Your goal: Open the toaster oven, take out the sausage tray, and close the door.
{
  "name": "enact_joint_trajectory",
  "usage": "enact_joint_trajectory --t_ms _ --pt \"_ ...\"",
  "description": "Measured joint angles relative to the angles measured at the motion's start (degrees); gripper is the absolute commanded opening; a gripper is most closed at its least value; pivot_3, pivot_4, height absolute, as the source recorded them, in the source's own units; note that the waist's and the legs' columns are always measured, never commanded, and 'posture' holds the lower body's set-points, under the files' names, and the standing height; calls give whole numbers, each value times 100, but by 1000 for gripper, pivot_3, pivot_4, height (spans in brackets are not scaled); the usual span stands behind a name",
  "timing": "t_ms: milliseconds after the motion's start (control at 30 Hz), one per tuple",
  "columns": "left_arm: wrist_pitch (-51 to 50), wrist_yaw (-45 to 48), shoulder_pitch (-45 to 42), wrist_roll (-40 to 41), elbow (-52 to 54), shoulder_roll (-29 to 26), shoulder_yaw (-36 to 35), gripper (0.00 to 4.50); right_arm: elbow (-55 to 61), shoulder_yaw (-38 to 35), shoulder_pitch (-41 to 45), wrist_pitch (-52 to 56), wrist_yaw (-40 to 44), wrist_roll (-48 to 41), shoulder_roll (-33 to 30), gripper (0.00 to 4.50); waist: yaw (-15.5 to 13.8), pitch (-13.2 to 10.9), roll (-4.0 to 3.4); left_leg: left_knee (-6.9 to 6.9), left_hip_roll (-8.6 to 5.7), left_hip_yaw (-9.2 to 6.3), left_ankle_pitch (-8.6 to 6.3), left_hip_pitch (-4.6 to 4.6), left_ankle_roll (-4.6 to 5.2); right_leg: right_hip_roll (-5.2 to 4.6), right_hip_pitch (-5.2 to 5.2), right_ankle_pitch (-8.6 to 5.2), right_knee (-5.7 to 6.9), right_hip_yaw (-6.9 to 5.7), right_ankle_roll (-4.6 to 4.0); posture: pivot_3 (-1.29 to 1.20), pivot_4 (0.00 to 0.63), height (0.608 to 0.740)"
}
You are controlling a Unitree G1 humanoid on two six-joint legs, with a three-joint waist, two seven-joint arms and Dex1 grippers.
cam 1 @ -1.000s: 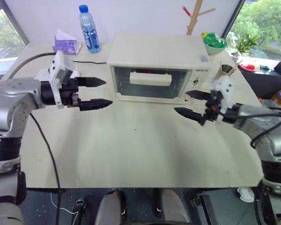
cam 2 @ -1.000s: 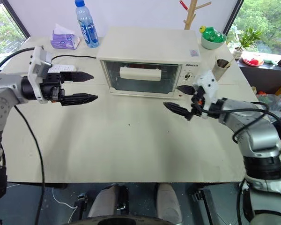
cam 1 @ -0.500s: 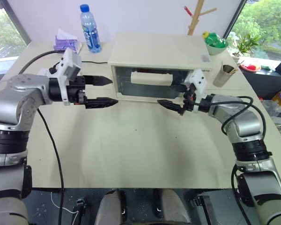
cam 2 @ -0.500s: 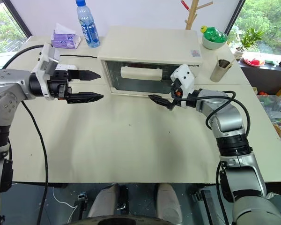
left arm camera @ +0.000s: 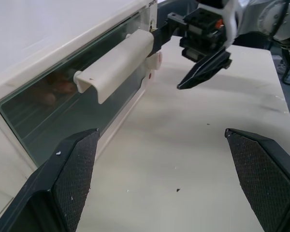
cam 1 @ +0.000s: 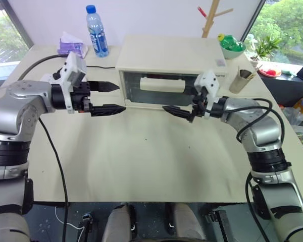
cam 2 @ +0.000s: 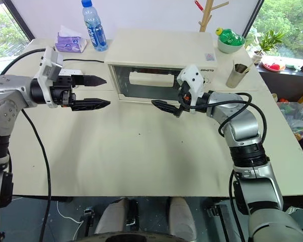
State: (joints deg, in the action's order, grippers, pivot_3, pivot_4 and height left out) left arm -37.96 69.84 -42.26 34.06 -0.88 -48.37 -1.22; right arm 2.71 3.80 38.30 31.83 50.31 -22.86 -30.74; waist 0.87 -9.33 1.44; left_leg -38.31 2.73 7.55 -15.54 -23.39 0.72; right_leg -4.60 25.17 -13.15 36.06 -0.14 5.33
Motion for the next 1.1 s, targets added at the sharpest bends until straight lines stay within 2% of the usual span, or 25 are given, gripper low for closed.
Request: enact_joint_trajectory --t_ms 300,533,633,833,867,1100 --pt "109 67 -183 -116 -347 138 32 4425 750 -32 -516 333 -253 -175 104 4500 16 0 0 0 1 1 0 0 -1 1 4 0 3 0 0 0 150 736" --pt "109 131 -708 -141 -668 420 50 4425 1170 -38 -887 518 -441 -271 172 4500 19 0 1 0 1 -1 1 -1 -1 4 4 0 3 0 0 0 150 736" --pt "102 164 -940 -142 -933 560 50 3567 1311 -39 -1052 573 -519 -314 201 4500 18 0 1 0 1 -1 1 -1 -1 4 4 0 3 0 0 0 150 736" --pt "391 225 -1198 -464 -1452 754 174 484 1515 -44 -1308 638 -626 -329 219 4500 2 0 1 0 1 -2 1 -1 -1 4 3 0 3 0 1 0 150 736" --pt "507 220 -1225 -570 -1537 802 231 127 1550 -50 -1363 638 -644 -329 218 4500 -2 0 1 0 1 -1 1 -1 -1 4 3 0 2 0 1 0 150 736" --pt "1360 220 -1339 -1314 -2101 1112 594 127 1665 -47 -1515 651 -745 -329 257 4500 -8 0 1 0 0 -2 1 -2 -1 4 3 0 2 0 1 0 150 736"
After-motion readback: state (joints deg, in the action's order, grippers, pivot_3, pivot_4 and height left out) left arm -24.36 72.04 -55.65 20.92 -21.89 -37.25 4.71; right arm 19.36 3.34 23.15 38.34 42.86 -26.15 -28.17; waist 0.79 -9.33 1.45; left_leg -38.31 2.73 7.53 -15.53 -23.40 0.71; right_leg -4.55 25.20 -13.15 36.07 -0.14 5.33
